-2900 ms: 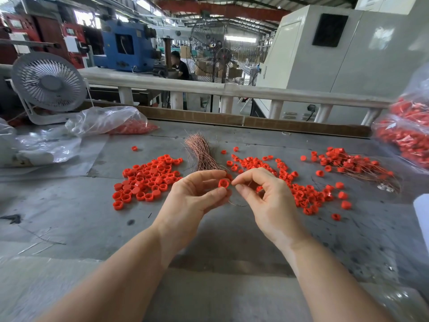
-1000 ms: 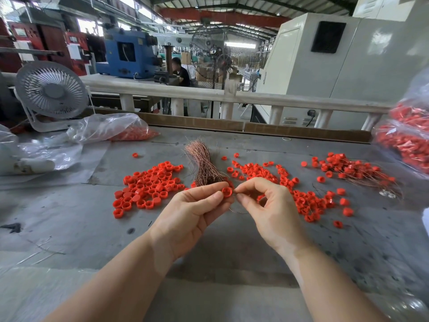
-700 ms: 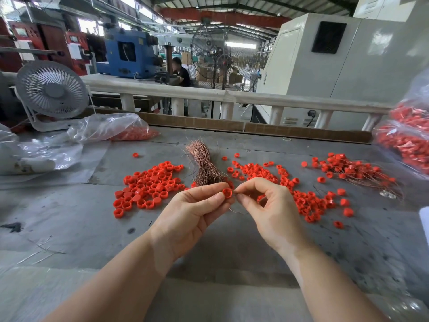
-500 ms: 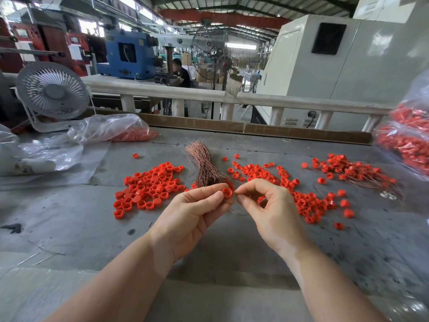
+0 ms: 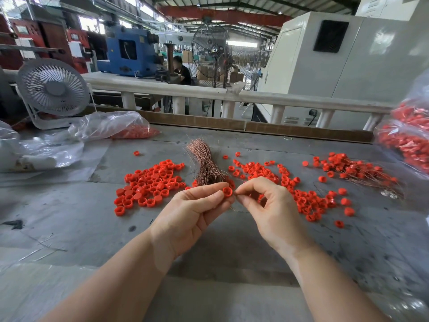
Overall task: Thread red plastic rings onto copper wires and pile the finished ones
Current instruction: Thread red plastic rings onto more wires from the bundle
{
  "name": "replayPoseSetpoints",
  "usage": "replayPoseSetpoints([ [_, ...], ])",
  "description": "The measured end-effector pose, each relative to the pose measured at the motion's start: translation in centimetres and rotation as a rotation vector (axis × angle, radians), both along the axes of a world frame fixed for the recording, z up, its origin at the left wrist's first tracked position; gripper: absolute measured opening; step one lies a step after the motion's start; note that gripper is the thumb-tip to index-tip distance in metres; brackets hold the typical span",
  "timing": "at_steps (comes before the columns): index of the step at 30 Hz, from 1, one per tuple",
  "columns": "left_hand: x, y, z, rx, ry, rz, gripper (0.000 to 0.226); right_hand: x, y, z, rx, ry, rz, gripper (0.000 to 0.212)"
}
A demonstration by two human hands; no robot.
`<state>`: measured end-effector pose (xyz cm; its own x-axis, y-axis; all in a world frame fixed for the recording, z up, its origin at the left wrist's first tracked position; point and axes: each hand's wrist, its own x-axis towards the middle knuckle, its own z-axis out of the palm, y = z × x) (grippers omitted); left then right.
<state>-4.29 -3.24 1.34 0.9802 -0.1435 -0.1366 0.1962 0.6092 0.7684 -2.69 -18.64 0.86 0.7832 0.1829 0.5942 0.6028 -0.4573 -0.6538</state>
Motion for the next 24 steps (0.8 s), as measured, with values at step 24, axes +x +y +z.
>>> replayPoseSetpoints([
  [24,-0.21,-0.11,0.21,0.006,-0.011,-0.019,0.023,0.11,-0.05,-0.09,-0.022,-0.015,-0.018,0.015],
])
